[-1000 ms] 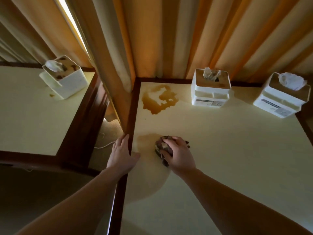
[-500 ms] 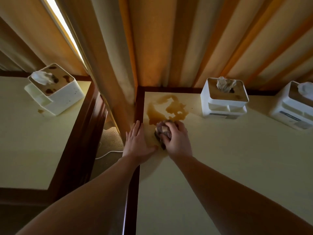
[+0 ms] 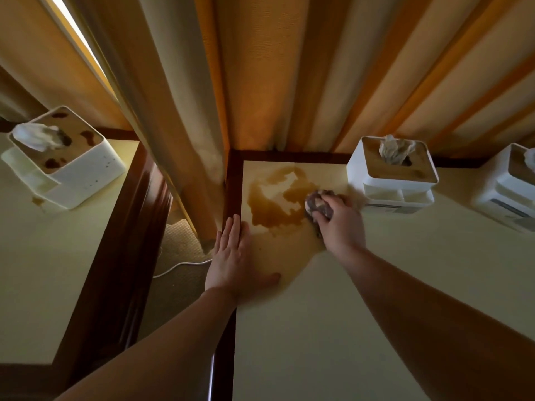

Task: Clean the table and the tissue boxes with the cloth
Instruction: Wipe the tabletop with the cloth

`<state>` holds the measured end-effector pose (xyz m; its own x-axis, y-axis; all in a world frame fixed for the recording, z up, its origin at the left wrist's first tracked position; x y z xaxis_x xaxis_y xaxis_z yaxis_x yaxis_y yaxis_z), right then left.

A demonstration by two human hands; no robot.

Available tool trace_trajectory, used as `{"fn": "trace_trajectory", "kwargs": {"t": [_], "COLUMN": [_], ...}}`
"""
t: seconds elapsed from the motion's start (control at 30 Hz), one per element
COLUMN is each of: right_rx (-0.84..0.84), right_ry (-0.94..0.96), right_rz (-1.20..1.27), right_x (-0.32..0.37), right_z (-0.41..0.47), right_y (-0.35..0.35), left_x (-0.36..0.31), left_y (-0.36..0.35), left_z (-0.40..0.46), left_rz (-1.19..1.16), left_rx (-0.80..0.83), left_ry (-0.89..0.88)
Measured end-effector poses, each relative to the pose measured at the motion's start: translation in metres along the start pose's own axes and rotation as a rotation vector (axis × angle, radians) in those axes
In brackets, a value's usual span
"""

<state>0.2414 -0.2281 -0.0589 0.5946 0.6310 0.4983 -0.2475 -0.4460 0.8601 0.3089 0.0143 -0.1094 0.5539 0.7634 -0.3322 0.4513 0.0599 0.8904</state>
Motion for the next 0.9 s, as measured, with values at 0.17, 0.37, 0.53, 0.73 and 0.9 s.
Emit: {"fn": "trace_trajectory", "kwargs": {"t": [0.17,0.37,0.53,0.73,0.9], "right_rx": [0.068,0.069,-0.031,-0.044,0.086], "right_ry": [0.105,0.315,0.154,-0.063,0.028], "right_rz": [-0.022,-0.141,-0.162,-0.052,-0.067], "right_x": [0.044,0.03,-0.009,0.008,0.049], "right_z": [0.02,-0.051,-0.051,0.039,0.089], "right_y": [-0.022,-0.037,-0.023,-0.018,-0.035], "left_x": [0.0,0.003,0.006,0.004,0.0], "left_y": [0.003,0.0,0.0,0.002,0.008], "left_z": [-0.003,0.006,0.009,0.002,0.001], "left_rz": [-0.017,-0.077,-0.099,-0.06,-0.098], "left_rx": [-0.024,0.022,0.032,-0.015,-0.03], "left_ry": [-0.001,0.014,0.016,0.003,0.006]}}
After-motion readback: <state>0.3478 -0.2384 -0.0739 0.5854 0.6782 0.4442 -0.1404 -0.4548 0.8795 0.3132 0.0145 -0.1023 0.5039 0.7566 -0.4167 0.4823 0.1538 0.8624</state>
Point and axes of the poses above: each hand's wrist, its own z-axis towards the middle knuckle, its own y-axis out of the back of the hand, x = y × z, the point moved 9 cm from there along z, towards the middle knuckle, and after that the axes turned 8 degrees about x, right-handed, at the moved point
